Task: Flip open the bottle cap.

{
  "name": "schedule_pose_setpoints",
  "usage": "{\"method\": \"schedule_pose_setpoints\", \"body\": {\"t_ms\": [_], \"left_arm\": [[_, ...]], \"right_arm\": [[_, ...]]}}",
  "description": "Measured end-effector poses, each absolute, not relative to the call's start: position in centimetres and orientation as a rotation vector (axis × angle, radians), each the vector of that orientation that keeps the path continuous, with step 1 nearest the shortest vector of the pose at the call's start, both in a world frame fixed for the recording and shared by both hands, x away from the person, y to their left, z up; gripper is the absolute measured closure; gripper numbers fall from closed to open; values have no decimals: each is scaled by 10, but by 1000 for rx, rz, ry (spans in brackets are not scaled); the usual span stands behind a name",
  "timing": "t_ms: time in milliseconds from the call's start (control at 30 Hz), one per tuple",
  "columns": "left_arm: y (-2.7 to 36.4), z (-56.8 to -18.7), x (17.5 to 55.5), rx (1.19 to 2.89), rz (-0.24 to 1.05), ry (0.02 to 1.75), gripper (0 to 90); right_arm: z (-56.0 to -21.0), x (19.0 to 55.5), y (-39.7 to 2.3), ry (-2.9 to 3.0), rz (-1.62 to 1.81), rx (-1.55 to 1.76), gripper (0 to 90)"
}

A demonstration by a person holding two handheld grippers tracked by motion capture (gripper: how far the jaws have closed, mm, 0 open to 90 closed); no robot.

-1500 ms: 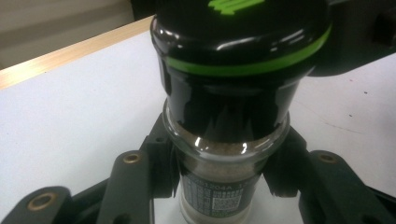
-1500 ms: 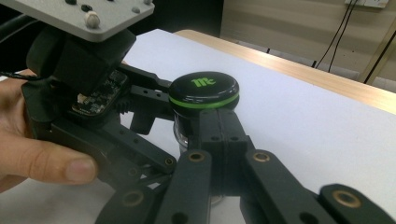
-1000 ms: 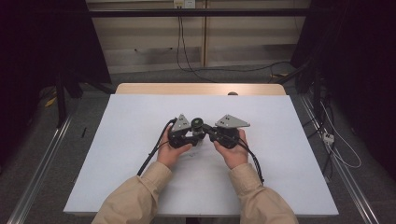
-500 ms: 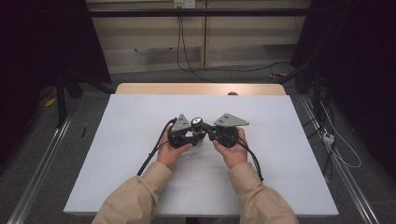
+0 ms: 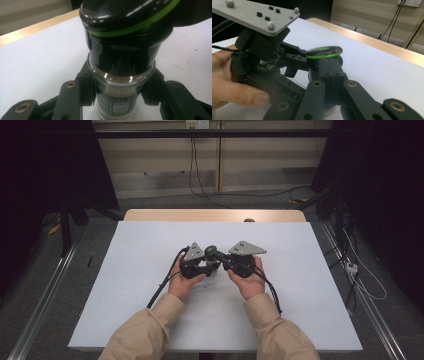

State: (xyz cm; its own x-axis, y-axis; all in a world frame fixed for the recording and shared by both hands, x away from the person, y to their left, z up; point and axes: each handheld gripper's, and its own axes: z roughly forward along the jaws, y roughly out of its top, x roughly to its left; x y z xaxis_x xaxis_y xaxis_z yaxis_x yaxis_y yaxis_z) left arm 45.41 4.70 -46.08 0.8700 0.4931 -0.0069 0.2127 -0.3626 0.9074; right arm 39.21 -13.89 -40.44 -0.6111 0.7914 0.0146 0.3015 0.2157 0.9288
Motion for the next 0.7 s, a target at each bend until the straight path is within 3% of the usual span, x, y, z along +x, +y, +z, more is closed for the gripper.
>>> {"method": "schedule_pose_setpoints", "body": {"t_ms": [700], "left_arm": [[47, -461, 454, 1954, 322, 525, 533]], "right_arm": [[-402, 393, -137, 2026, 1374, 999, 900]]}}
